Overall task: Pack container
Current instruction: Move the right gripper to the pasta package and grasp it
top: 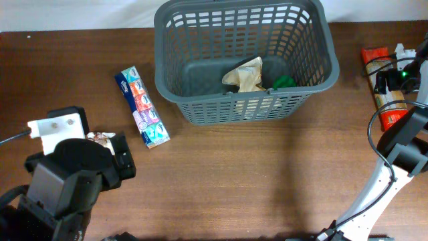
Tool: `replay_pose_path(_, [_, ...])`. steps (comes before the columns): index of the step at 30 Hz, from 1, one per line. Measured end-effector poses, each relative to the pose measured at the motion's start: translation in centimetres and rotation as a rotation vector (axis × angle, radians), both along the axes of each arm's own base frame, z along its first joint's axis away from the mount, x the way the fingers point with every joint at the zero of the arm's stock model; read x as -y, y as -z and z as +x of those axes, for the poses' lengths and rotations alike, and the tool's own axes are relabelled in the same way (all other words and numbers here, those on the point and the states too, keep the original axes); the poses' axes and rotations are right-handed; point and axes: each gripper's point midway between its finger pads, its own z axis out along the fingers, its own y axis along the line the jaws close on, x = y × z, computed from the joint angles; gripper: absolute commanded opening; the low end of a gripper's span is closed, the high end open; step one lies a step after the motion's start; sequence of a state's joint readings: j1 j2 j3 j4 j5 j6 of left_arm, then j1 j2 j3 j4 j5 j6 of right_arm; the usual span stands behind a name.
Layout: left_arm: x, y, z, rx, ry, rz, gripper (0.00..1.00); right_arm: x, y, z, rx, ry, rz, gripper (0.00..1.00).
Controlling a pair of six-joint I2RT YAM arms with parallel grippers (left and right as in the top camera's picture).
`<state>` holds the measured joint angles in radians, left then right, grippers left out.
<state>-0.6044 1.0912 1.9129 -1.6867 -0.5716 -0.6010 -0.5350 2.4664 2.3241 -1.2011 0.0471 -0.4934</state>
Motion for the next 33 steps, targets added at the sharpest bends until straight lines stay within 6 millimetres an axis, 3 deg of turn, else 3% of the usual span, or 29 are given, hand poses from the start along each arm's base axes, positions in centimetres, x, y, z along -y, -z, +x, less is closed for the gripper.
replay_pose_path(4, [0.0, 0.0, 0.0, 0.0, 0.0, 0.0, 0.99, 0.1, 0.5, -0.1, -0.012, -0.001, -0.001, 0.99])
replay_pose_path(14, [0.0, 0.0, 0.0, 0.0, 0.0, 0.0, 0.99, -0.1, 5.4, -0.8, -0.1, 0.0, 0.037, 0.99])
replay_pose_path(24, [0.0, 0.0, 0.0, 0.0, 0.0, 0.0, 1.0, 0.6, 5.4, -1.3, -0.112, 0.012, 0.017, 0.99])
replay_pose_path(33, [0.0, 0.0, 0.0, 0.0, 0.0, 0.0, 1.0, 2.7, 5.4, -2.7, -0.105, 0.064, 0.033, 0.99])
